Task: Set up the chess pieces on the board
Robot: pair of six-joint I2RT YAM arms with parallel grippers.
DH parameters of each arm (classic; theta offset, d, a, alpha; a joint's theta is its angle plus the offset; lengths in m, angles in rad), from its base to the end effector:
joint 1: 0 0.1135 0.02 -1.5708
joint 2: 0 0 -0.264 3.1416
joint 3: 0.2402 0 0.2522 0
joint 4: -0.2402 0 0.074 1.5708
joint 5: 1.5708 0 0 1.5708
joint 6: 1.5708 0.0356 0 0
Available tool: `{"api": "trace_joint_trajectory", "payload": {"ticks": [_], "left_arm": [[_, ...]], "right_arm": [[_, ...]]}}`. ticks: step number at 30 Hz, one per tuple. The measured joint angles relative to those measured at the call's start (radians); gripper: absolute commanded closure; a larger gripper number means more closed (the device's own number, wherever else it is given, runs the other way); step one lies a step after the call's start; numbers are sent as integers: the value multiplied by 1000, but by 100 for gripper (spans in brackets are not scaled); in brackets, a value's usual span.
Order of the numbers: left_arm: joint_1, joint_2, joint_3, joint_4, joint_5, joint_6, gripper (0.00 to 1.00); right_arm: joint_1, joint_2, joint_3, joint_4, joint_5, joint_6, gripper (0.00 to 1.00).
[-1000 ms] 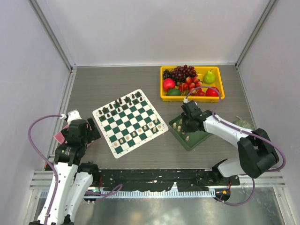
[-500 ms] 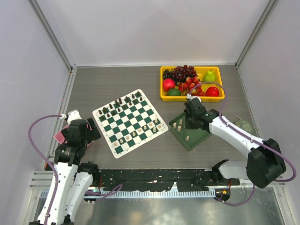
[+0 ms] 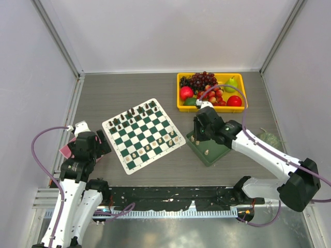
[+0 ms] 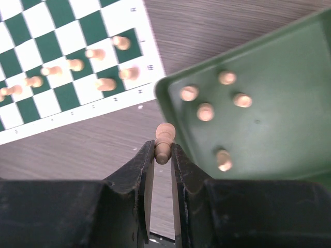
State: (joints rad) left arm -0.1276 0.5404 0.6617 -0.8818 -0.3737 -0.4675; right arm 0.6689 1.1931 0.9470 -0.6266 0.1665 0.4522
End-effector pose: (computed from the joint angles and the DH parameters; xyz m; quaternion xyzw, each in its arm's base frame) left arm 0.1079 -0.0007 0.2647 -0.2249 0.8777 0.0497 0.4203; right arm 0.1958 0.1473 0.2738 -0.0730 0.9340 0.1150 0.3302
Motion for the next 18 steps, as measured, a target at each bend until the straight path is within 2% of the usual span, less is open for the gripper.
{"api": "trace_joint_trajectory", "payload": {"ticks": [10, 18], "left_arm": [[0, 0, 0, 1, 0, 0, 1], [0, -2, 0, 1, 0, 0, 1]], "right_arm": [[221, 212, 145, 26, 0, 42, 81], [310, 434, 290, 45, -4, 27, 81]]}}
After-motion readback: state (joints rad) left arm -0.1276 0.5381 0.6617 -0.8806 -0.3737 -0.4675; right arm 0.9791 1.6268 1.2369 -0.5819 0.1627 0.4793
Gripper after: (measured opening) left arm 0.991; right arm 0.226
